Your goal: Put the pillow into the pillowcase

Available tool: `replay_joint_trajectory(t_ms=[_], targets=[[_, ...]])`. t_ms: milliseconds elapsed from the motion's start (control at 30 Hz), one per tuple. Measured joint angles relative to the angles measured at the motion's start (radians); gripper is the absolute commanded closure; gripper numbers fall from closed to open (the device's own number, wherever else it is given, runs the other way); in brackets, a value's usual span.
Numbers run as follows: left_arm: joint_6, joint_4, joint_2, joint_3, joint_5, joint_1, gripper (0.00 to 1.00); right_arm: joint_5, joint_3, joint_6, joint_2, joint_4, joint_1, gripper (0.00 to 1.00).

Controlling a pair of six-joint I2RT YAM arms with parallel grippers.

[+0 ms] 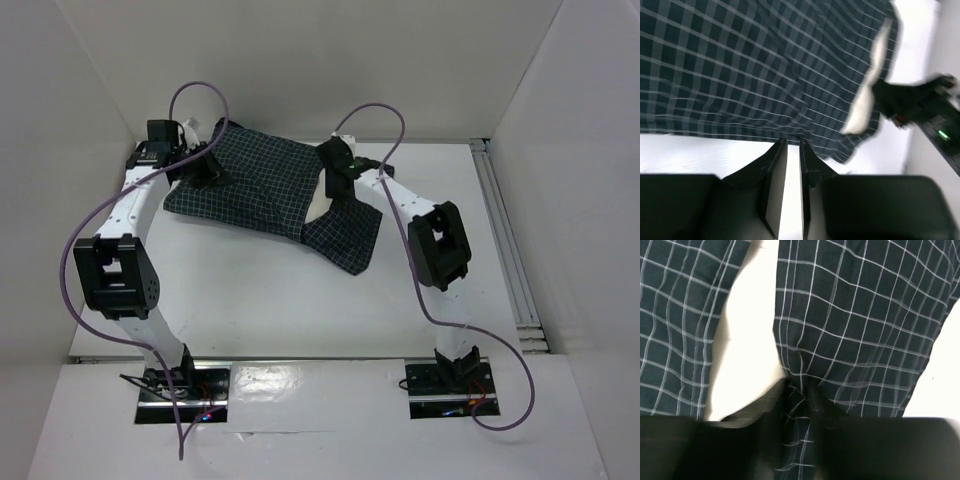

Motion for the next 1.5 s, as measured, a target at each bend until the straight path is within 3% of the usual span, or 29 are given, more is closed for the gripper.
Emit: replay_joint_trajectory(t_ms=[33,67,333,600,633,767,800,933,967,1100,1200,1333,1500], targets=[[0.005,-0.008,-0.005,-0.008,-0.048,-0.001,0.72,0.018,0.0,-0.005,0.002,-0.01,0.009,0.94],[0.01,-0.012,-0.006,-0.011,-0.068,-0.001,0.73,0.034,0.0,-0.006,0.001,-0.014,0.018,1.0],[0.023,-0.047,-0.006,-0.047,-0.144,0.014,0.77,0.075,0.0,-0.003,-0.042,-0.037,0.028,1.0],[0.024,-0.05,-0.006,-0.047,-0.17,0.017,0.77,-0.126,-0.016,-0.006,-0.24,0.085,0.025,0.99],[0.023,-0.05,-0.006,-0.047,-0.176,0.017,0.74,-0.176,-0.016,-0.006,-0.246,0.117,0.019,0.97],[0.012,-0.048,-0.006,-0.058,-0.194,0.027,0.56,-0.335,0.029,0.003,-0.192,0.163,0.01,0.63],[0.006,-0.049,-0.006,-0.063,-0.194,0.038,0.45,-0.357,0.089,0.005,-0.139,0.145,0.008,0.54],[-0.014,-0.048,-0.006,-0.068,-0.195,0.109,0.42,-0.323,0.178,0.026,-0.024,0.094,0.006,0.35],[-0.016,-0.048,-0.006,-0.068,-0.199,0.124,0.35,-0.296,0.146,0.033,-0.031,0.085,0.006,0.35],[-0.043,-0.045,-0.006,-0.071,-0.224,0.196,0.24,-0.187,-0.145,0.064,-0.192,0.097,-0.003,0.31],[-0.063,0.003,-0.006,-0.11,-0.212,0.253,0.23,-0.156,-0.37,0.089,-0.397,0.12,-0.027,0.3],[-0.074,0.038,0.015,-0.161,-0.192,0.331,0.17,-0.179,-0.57,0.107,-0.64,0.19,-0.056,0.28],[-0.111,0.109,0.09,-0.179,-0.163,0.4,0.1,-0.309,-0.838,0.161,-0.779,0.283,-0.039,0.26]])
